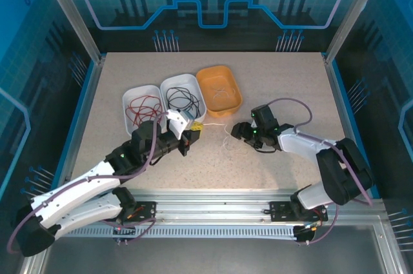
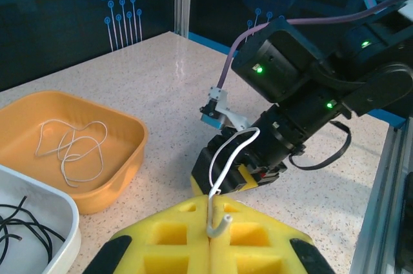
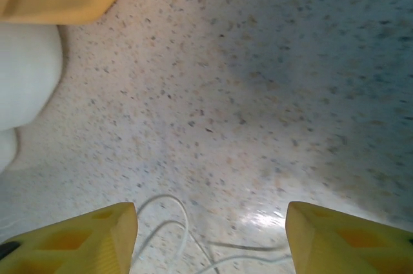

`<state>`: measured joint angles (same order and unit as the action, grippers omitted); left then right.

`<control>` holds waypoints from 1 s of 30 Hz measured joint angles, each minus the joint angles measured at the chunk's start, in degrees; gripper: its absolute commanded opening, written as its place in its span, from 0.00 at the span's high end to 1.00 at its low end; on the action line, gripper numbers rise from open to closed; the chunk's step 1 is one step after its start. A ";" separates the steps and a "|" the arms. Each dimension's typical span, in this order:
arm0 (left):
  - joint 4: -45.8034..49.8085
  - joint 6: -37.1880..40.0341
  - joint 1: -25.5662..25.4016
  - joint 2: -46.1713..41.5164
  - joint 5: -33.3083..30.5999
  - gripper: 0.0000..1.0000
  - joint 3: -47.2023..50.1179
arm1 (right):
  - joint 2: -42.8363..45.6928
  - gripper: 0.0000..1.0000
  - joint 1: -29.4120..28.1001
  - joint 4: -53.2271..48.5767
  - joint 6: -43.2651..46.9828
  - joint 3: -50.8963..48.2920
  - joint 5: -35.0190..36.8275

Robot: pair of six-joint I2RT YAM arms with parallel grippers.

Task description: Untangle the cables

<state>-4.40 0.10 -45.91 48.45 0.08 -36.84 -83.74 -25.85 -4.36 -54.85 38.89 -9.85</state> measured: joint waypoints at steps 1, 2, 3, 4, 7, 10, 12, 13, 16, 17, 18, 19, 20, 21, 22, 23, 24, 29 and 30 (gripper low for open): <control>-0.13 0.00 0.00 -0.26 0.02 1.00 0.28 | -0.59 0.38 0.00 0.94 -0.83 0.11 -0.79; -0.15 0.02 0.00 -0.35 0.02 1.00 0.37 | -1.20 0.38 -0.02 2.23 -1.84 0.13 -1.70; -0.20 0.07 0.00 -0.35 0.02 1.00 0.37 | -1.77 0.38 -0.02 3.17 -2.67 0.24 -2.60; -0.20 0.22 0.00 -0.35 0.02 1.00 0.37 | -2.25 0.38 -0.11 3.96 -3.28 0.35 -3.28; -0.63 0.50 0.00 -0.07 0.02 1.00 0.35 | -3.45 0.38 -1.05 4.98 -4.31 1.53 -4.68; -0.63 1.62 0.00 1.29 -0.02 1.00 -0.70 | -3.82 0.37 -3.02 4.72 -4.22 3.34 -5.20; -0.33 2.51 0.00 3.08 -0.22 1.00 -3.45 | -3.82 0.37 -4.00 4.13 -3.82 4.39 -5.20; -0.35 3.04 0.00 3.85 -0.26 1.00 -4.92 | -3.82 0.37 -4.24 3.89 -3.61 4.70 -5.18; -0.57 4.59 0.00 6.23 -0.28 1.00 -10.80 | -3.82 0.37 -4.44 2.95 -2.99 4.76 -4.50; -0.66 4.98 0.00 6.91 -0.26 1.00 -12.79 | -3.82 0.37 -4.42 2.40 -2.78 4.76 -4.11; -0.66 5.57 0.00 7.50 -0.28 1.00 -14.67 | -3.82 0.37 -4.42 1.99 -2.54 4.76 -3.82; -0.76 6.08 0.00 7.98 -0.26 1.00 -16.11 | -3.82 0.37 -4.44 1.60 -2.25 4.76 -3.61; -0.85 6.47 0.00 8.50 -0.26 1.00 -17.66 | -3.82 0.37 -4.44 1.18 -1.97 4.76 -3.23; -0.92 6.99 0.00 8.92 -0.26 1.00 -18.97 | -3.82 0.37 -4.44 0.74 -1.62 4.76 -2.82; -0.94 7.48 0.00 9.18 -0.28 1.00 -19.87 | -3.82 0.37 -4.44 0.31 -1.36 4.76 -2.43; -0.92 7.85 0.00 9.46 -0.28 1.00 -20.83 | -3.80 0.37 -4.44 -0.20 -1.01 4.76 -2.05; -0.85 8.13 0.00 9.77 -0.35 1.00 -21.66 | -3.80 0.37 -4.44 -0.79 -0.57 4.74 -1.49; -0.31 10.03 0.00 11.21 -1.31 1.00 -24.65 | -3.34 0.38 -4.42 -3.19 1.11 4.70 0.52; -0.04 10.45 0.00 11.54 -1.68 1.00 -25.33 | -3.17 0.38 -4.42 -3.54 1.40 4.70 0.83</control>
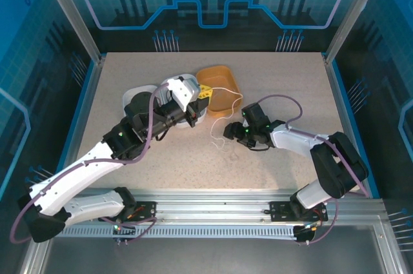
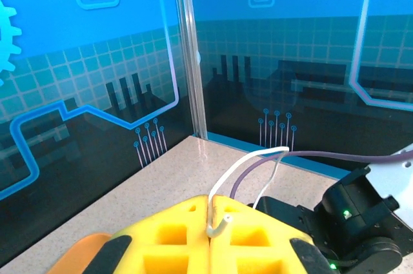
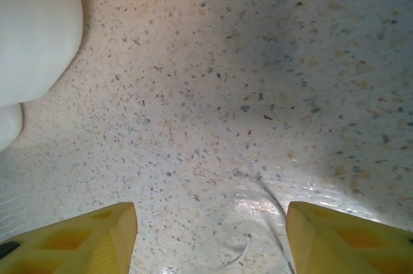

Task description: Untangle the cables

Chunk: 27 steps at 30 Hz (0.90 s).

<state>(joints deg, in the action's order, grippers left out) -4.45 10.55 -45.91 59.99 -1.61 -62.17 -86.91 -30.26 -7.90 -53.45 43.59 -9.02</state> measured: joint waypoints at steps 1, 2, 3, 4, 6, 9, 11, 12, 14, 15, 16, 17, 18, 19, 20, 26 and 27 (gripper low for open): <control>0.33 0.28 0.00 0.35 -0.31 1.00 -0.63 | 0.13 0.39 0.00 -0.26 0.26 0.00 0.20; 0.61 0.59 0.00 0.79 -0.66 1.00 -1.46 | 0.22 0.39 0.00 -0.61 0.61 0.00 0.55; 0.87 0.81 0.00 1.18 -1.03 1.00 -2.25 | 0.35 0.40 0.00 -0.96 0.92 -0.02 0.96; 1.07 1.09 0.00 1.46 -1.42 1.00 -2.82 | 0.48 0.41 0.00 -1.25 1.18 -0.07 1.22; 1.29 1.60 0.00 1.75 -2.34 1.00 -3.69 | 1.27 0.42 0.00 -1.68 1.95 -0.55 1.60; 1.57 1.62 0.00 1.75 -4.61 1.00 -4.00 | 3.54 0.42 -0.15 -2.69 2.93 -1.18 2.67; 2.32 1.40 0.15 1.75 -6.69 1.00 -4.00 | 5.42 0.41 -0.59 -3.98 3.61 -1.18 3.93; 2.86 1.16 0.35 1.75 -7.63 1.00 -4.00 | 6.45 0.41 -1.03 -4.72 3.98 -1.16 4.66; 4.20 0.17 1.07 1.73 -9.46 1.00 -4.00 | 8.09 0.41 -2.25 -6.78 4.50 -1.01 6.25; 4.74 -0.20 1.46 1.68 -10.14 1.00 -4.00 | 8.52 0.41 -2.91 -7.98 4.68 -0.79 7.06; 5.40 -0.83 2.03 1.57 -10.91 1.00 -4.00 | 8.81 0.41 -3.74 -9.20 4.74 -0.48 7.82; 6.01 -1.51 2.56 1.38 -11.54 1.00 -3.96 | 8.92 0.41 -4.74 -10.54 4.85 -0.02 8.85; 6.43 -1.86 2.99 1.14 -12.07 1.00 -3.85 | 8.92 0.41 -5.53 -11.56 4.85 0.31 9.66; 6.97 -2.67 3.67 0.70 -12.57 1.00 -3.65 | 8.92 0.41 -6.47 -12.52 4.83 0.68 10.56; 7.56 -3.23 4.37 0.26 -12.94 1.00 -3.45 | 8.92 0.41 -7.50 -13.44 4.72 0.98 11.45; 9.33 -6.47 9.86 -0.76 -13.62 1.00 -3.23 | 8.92 0.40 -11.37 -15.63 3.30 1.14 14.40; 9.49 -6.82 10.71 -0.63 -13.60 1.00 -3.23 | 8.90 0.40 -11.65 -15.72 3.19 1.14 14.67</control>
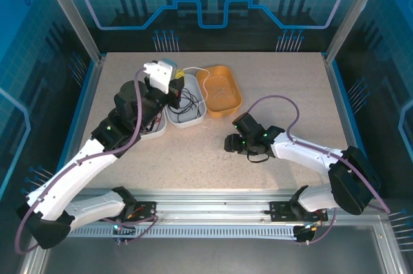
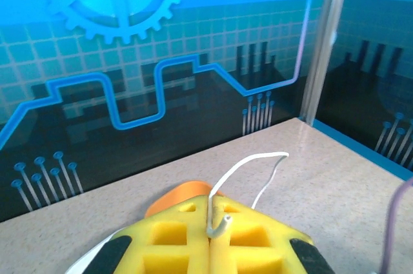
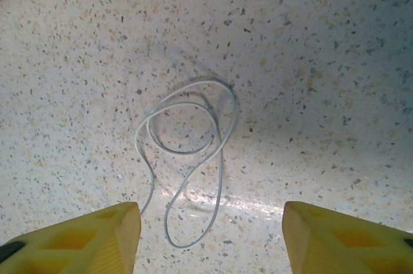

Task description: Untangle the cables

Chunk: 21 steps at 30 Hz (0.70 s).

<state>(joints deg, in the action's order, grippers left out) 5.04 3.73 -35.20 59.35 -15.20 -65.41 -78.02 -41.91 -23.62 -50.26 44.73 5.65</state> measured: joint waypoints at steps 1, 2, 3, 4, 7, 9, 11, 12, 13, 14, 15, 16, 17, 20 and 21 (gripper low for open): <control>0.09 -0.46 1.09 0.35 0.04 1.00 -0.02 | -0.02 0.40 -0.24 -0.04 -0.13 0.00 0.22; 0.20 -0.83 2.21 0.96 0.22 1.00 -0.13 | -0.11 0.40 -0.46 -0.04 -0.28 0.00 0.42; 0.33 -0.94 3.06 1.62 0.50 1.00 -0.39 | -0.24 0.39 -0.57 -0.09 -0.31 0.02 0.50; 0.61 -1.16 4.17 2.89 0.98 1.00 -1.03 | -0.52 0.39 -0.74 -0.37 -0.31 0.17 0.74; 0.92 -1.88 6.69 7.54 2.58 1.00 -4.11 | -1.16 0.37 -1.11 -0.92 -0.28 0.94 1.49; 0.92 -2.27 7.85 10.97 3.93 1.00 -6.86 | -1.18 0.37 -1.31 -1.31 -0.28 1.55 1.81; 1.14 -2.40 8.66 14.62 5.44 1.00 -10.34 | -1.16 0.37 -1.44 -1.40 -0.26 2.03 2.14; 1.29 -2.49 8.92 16.13 6.05 1.00 -11.91 | -1.16 0.37 -1.57 -1.49 -0.26 2.14 2.47; 1.60 -2.69 9.18 18.12 6.82 1.00 -14.10 | -1.16 0.37 -1.66 -1.51 -0.26 2.16 2.73; 2.08 -2.93 9.33 20.15 7.58 1.00 -16.41 | -1.07 0.36 -1.81 -1.64 -0.28 2.16 2.97; 2.54 -3.26 9.49 21.73 8.13 1.00 -18.32 | -0.94 0.36 -1.86 -1.81 -0.28 2.16 3.19; 3.41 -3.56 9.57 23.63 8.94 1.00 -20.72 | -0.70 0.36 -1.92 -2.05 -0.28 2.16 3.39; 4.26 -3.80 9.66 25.49 9.60 1.00 -23.04 | -0.35 0.35 -1.92 -2.34 -0.28 2.16 3.54; 8.09 -4.09 9.99 30.42 11.80 1.00 -29.18 | 0.96 0.34 -1.92 -3.04 -0.28 2.16 4.52; 9.22 -4.20 10.12 31.76 12.37 1.00 -30.80 | 1.38 0.34 -1.92 -3.30 -0.31 2.16 4.81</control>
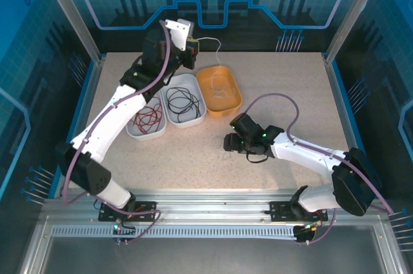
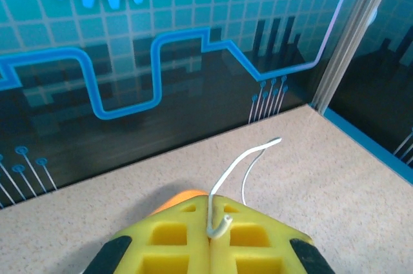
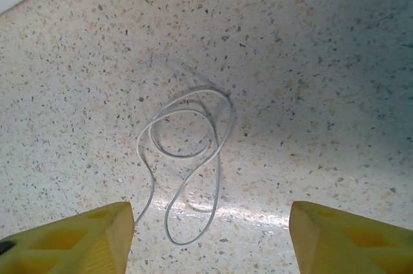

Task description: Untangle the cables

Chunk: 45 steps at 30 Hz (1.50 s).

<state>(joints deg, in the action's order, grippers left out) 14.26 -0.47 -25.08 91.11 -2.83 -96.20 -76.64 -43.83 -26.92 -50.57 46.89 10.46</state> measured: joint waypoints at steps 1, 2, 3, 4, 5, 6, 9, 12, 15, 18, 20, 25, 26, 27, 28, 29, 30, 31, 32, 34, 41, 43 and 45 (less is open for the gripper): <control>1.53 -0.20 0.11 1.66 0.63 1.00 -1.88 | 0.46 0.34 0.00 -0.31 0.02 0.00 0.26; 2.99 -0.42 0.24 3.10 1.16 1.00 -3.41 | 0.83 0.34 0.00 -0.57 0.02 0.00 0.61; 4.37 -0.72 0.37 4.42 1.68 1.00 -4.81 | 1.11 0.34 0.00 -0.79 0.00 0.00 0.94; 5.77 -0.87 0.55 5.79 2.23 1.00 -6.14 | 1.49 0.33 0.00 -1.09 0.00 0.00 1.29; 7.06 -1.05 0.66 7.10 2.75 1.00 -7.21 | 1.81 0.33 0.00 -1.38 0.02 0.00 1.57; 8.20 -1.14 0.76 8.24 3.15 1.00 -8.09 | 2.12 0.33 0.00 -1.66 0.00 0.00 1.77; 11.21 -1.16 0.92 11.69 4.22 1.00 -10.23 | 3.37 0.33 0.00 -2.62 0.00 0.00 2.84; 12.98 -1.16 0.94 14.60 4.79 1.00 -11.32 | 4.76 0.32 0.00 -3.48 -0.02 -0.02 3.74; 14.19 -1.18 0.96 17.14 5.38 1.00 -12.07 | 6.14 0.31 0.00 -3.82 -0.26 -0.09 4.59; 14.91 -1.20 0.98 20.04 5.77 1.00 -13.44 | 7.69 0.29 0.00 -4.02 -0.66 -0.44 5.44; 15.61 -1.27 0.98 22.43 5.97 1.00 -15.08 | 8.70 0.27 0.00 -4.04 -0.85 -0.92 5.68; 17.90 -1.81 0.98 29.62 6.14 1.00 -19.82 | 10.60 0.21 0.26 -4.13 -1.05 -1.90 6.03; 18.51 -2.03 0.98 31.21 6.08 1.00 -20.81 | 11.02 0.21 0.46 -4.17 -1.07 -2.10 6.05; 18.99 -2.12 0.98 32.41 5.97 1.00 -21.42 | 11.47 0.20 0.79 -4.17 -1.05 -2.34 6.03; 19.67 -2.23 0.98 33.81 5.62 1.00 -22.03 | 12.02 0.20 1.14 -4.17 -1.05 -2.60 6.03; 20.35 -2.23 0.98 34.91 5.46 1.00 -22.56 | 12.59 0.20 1.46 -4.17 -1.05 -2.84 6.05; 20.90 -2.25 0.98 36.00 5.16 1.00 -22.80 | 13.29 0.20 1.88 -4.17 -1.05 -3.13 6.03; 21.73 -2.25 0.98 36.98 4.83 1.00 -23.08 | 14.08 0.19 2.32 -4.17 -1.05 -3.37 6.03; 22.40 -2.25 0.98 37.68 4.52 1.00 -23.41 | 14.73 0.19 2.62 -4.20 -1.03 -3.54 6.03; 23.82 -2.25 0.98 39.21 3.91 1.00 -24.46 | 16.17 0.19 3.17 -4.24 -1.03 -3.87 6.03; 28.39 -2.05 0.98 41.90 1.05 1.00 -28.33 | 19.08 0.19 4.15 -4.37 -1.03 -4.50 6.03; 29.57 -1.92 0.98 41.92 -0.22 1.00 -28.41 | 19.21 0.19 4.15 -4.39 -1.05 -4.94 6.03; 30.58 -1.07 0.96 41.92 -1.36 1.00 -28.44 | 19.21 0.19 4.15 -4.37 -1.05 -5.33 6.03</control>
<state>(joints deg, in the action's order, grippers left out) 44.84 -1.54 -24.12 133.03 -4.19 -124.64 -57.43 -39.68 -31.29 -51.62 41.56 16.49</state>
